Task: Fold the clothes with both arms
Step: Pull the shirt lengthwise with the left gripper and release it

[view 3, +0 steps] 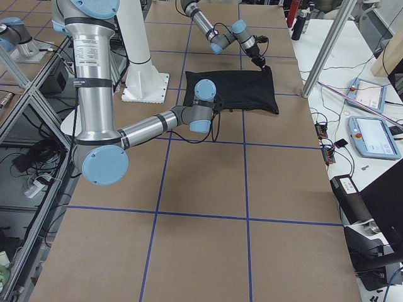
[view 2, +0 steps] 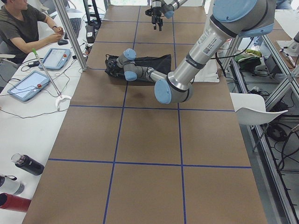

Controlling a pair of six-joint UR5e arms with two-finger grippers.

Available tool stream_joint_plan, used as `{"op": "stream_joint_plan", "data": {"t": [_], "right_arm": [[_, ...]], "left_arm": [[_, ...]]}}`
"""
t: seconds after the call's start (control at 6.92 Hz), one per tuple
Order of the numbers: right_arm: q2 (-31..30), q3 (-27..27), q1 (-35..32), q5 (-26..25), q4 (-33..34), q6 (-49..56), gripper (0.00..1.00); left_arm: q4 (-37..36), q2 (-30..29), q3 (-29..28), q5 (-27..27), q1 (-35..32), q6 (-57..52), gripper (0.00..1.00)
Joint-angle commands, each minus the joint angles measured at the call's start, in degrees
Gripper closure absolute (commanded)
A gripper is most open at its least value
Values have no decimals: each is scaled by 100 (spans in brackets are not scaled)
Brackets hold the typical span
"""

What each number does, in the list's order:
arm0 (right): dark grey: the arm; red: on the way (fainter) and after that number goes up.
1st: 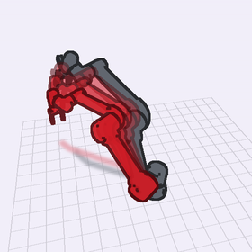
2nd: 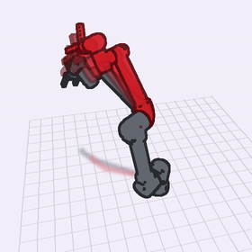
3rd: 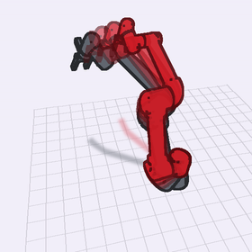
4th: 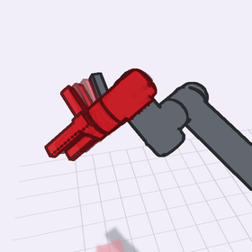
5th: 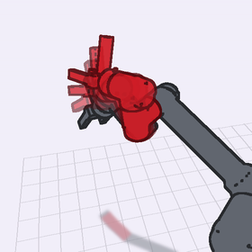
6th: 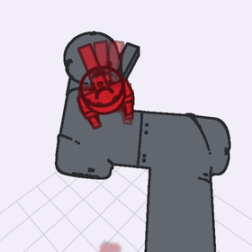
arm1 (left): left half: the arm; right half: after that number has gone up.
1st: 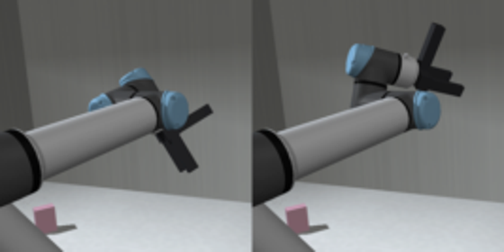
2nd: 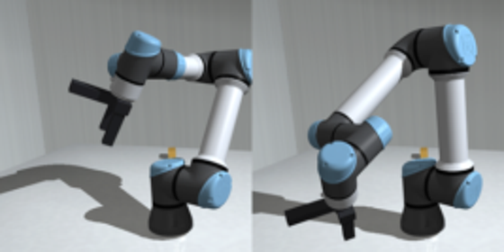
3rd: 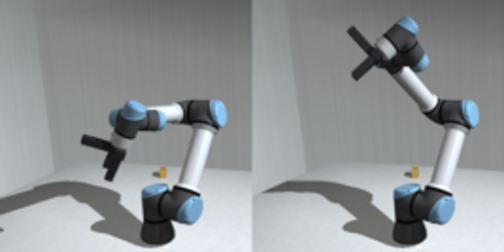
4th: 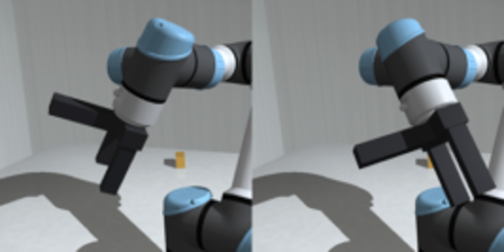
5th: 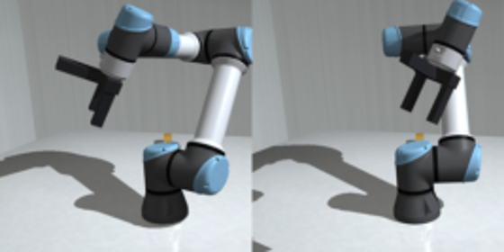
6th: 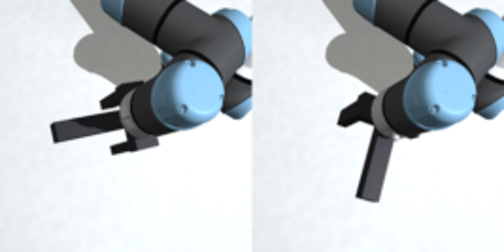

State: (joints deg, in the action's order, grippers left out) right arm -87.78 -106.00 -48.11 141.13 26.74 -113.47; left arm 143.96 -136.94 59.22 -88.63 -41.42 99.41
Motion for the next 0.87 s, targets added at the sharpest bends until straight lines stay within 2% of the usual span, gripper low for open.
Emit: {"op": "stream_joint_plan", "data": {"t": [0.0,0.14,0.29,0.43,0.58,0.72], "right_arm": [[33,18,-41,2,41,0,0],[303,18,-67,-15,538,9,0],[480,9,2,-268,786,270,0],[551,0,221,-740,989,647,0],[804,-26,318,-1015,1504,1260,0],[1033,-61,433,-1322,2092,1936,0]], "left_arm": [[176,-70,-218,109,-41,-9,30],[168,-79,-165,118,-50,-174,0],[176,-53,-121,101,-181,-202,0],[142,69,114,57,-339,-220,0],[124,436,560,-179,-480,-229,0],[98,710,860,-781,-698,-394,0]]}}
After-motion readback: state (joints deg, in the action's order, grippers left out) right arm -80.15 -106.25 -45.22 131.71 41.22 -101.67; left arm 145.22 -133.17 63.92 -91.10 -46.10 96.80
